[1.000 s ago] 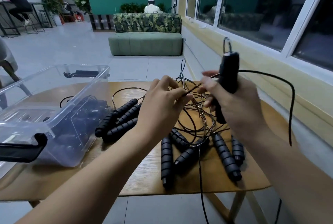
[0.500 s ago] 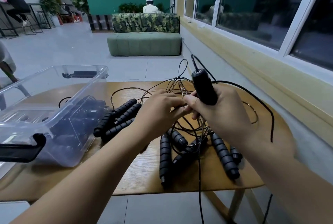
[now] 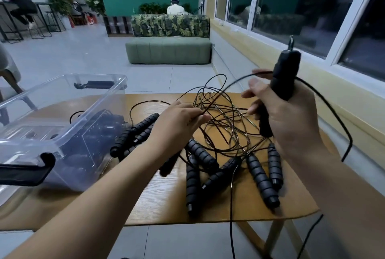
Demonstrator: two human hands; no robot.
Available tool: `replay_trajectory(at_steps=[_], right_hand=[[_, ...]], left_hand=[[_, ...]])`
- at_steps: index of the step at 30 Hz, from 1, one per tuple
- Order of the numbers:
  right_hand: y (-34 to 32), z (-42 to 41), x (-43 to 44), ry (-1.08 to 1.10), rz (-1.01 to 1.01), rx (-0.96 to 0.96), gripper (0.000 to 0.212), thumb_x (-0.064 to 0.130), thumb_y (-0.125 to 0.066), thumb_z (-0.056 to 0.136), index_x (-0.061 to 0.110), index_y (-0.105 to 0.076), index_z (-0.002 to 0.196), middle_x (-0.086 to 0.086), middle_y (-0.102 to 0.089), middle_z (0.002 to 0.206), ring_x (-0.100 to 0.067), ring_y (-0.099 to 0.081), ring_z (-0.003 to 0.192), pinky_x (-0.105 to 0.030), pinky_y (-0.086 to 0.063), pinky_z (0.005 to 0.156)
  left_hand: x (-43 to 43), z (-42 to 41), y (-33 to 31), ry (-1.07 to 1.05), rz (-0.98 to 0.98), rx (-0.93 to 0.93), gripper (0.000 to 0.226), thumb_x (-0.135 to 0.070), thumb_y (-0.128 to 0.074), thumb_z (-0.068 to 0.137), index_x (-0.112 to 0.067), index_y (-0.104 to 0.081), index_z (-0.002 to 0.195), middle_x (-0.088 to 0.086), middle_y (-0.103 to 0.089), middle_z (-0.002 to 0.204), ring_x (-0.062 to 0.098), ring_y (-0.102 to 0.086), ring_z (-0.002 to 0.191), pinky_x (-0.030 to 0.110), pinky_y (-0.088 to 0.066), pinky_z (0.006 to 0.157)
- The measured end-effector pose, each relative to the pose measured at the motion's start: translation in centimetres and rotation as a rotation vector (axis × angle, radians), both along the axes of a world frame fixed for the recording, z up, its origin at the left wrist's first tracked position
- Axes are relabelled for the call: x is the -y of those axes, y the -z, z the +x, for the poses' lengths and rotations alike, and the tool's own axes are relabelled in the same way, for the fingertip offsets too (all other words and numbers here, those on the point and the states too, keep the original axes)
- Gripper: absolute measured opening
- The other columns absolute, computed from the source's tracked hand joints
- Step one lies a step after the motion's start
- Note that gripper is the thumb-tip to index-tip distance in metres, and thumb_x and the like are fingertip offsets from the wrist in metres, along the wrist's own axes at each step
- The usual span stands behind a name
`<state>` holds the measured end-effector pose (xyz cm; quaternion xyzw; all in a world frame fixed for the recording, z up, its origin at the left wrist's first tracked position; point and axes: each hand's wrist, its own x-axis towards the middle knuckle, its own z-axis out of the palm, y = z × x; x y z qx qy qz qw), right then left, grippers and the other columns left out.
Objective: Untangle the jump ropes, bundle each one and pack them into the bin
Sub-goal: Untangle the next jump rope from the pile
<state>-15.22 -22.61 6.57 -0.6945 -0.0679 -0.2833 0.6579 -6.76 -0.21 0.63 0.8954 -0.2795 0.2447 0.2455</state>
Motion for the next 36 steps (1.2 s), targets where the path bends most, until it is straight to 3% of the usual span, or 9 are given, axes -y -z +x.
replay_trajectory(at_steps=[3,7,12,17,20,22,26,31,36], right_hand=[[0.8,0.1,-0.6,-0.036,-0.154,-0.04,0.02,0.027,-0.077,0.099,0.021,-0.075,0.118,-0.005,-0.08,0.09,-0.025,-0.073,0.066,-0.028,-0.055,0.062],[2.5,0.3,-1.8,-0.018,-0.375,-0.11,0.008,0.029,-0.079,0.096,0.022,-0.077,0.095,0.001,-0.076,0.073,-0.014,-0.072,0.06,-0.031,-0.058,0.06],[3.1,0.2,-2.3,0.031,-0.459,-0.109,0.022,0.031,-0.08,0.096,0.024,-0.072,0.076,0.001,-0.071,0.065,-0.012,-0.067,0.059,-0.022,-0.05,0.059],[2.6,-0.3,-2.8,-0.018,-0.454,-0.077,0.02,0.027,-0.079,0.095,0.019,-0.074,0.077,-0.001,-0.07,0.064,-0.016,-0.067,0.062,-0.033,-0.055,0.064],[1.5,-1.1,-2.8,-0.074,-0.409,-0.026,0.02,0.024,-0.079,0.095,0.015,-0.075,0.078,-0.002,-0.07,0.063,-0.015,-0.066,0.059,-0.026,-0.053,0.062],[0.7,-1.5,-2.4,-0.08,-0.354,0.012,0.022,0.022,-0.079,0.096,0.012,-0.073,0.076,-0.004,-0.07,0.062,-0.019,-0.067,0.057,-0.031,-0.056,0.063],[-0.2,-1.2,-0.6,-0.048,-0.139,0.077,0.018,0.016,-0.079,0.096,0.005,-0.072,0.084,-0.012,-0.07,0.07,-0.029,-0.065,0.059,-0.04,-0.055,0.061],[-0.1,-0.3,0.2,-0.036,0.12,0.001,0.014,0.018,-0.079,0.096,0.005,-0.073,0.096,-0.007,-0.073,0.082,-0.021,-0.061,0.06,-0.031,-0.05,0.059],[1.0,0.1,-0.7,-0.083,-0.057,-0.049,0.015,0.022,-0.082,0.095,0.012,-0.077,0.104,-0.009,-0.076,0.086,-0.022,-0.066,0.061,-0.03,-0.055,0.06]], left_hand=[[0.7,-0.6,-0.5,-0.01,-0.014,0.06,0.039,-0.055,-0.056,0.105,-0.026,-0.075,0.088,-0.012,-0.064,0.082,0.013,-0.045,0.083,0.029,-0.026,0.068],[1.8,-1.8,-0.8,0.049,-0.017,0.132,0.032,-0.046,-0.057,0.105,-0.024,-0.075,0.088,-0.01,-0.059,0.08,0.019,-0.045,0.083,0.035,-0.038,0.069],[2.1,-2.1,-0.4,0.079,0.0,0.146,0.027,-0.037,-0.058,0.102,-0.02,-0.069,0.083,-0.012,-0.051,0.078,0.022,-0.047,0.08,0.036,-0.04,0.066],[2.0,-1.9,-0.2,0.114,0.011,0.116,0.04,-0.05,-0.045,0.099,-0.023,-0.072,0.087,-0.009,-0.061,0.081,0.018,-0.047,0.082,0.034,-0.039,0.068],[1.7,-1.6,0.1,0.1,0.014,0.082,0.046,-0.057,-0.043,0.098,-0.023,-0.071,0.085,-0.01,-0.058,0.08,0.016,-0.044,0.082,0.034,-0.039,0.069],[1.2,-1.0,0.2,0.073,0.005,0.055,0.047,-0.062,-0.045,0.1,-0.025,-0.071,0.086,-0.013,-0.058,0.081,0.013,-0.043,0.083,0.035,-0.04,0.071],[0.3,-0.3,0.0,0.048,-0.048,-0.008,0.04,-0.058,-0.052,0.105,-0.027,-0.077,0.1,-0.016,-0.062,0.089,0.007,-0.041,0.085,0.03,-0.033,0.072],[0.5,-0.5,-0.4,0.027,-0.035,0.027,0.04,-0.053,-0.052,0.107,-0.022,-0.075,0.095,-0.011,-0.064,0.088,0.011,-0.047,0.085,0.031,-0.036,0.073],[1.7,-1.4,-0.7,0.03,-0.03,0.078,0.039,-0.05,-0.055,0.107,-0.021,-0.069,0.085,-0.008,-0.06,0.082,0.013,-0.04,0.082,0.035,-0.038,0.072]])
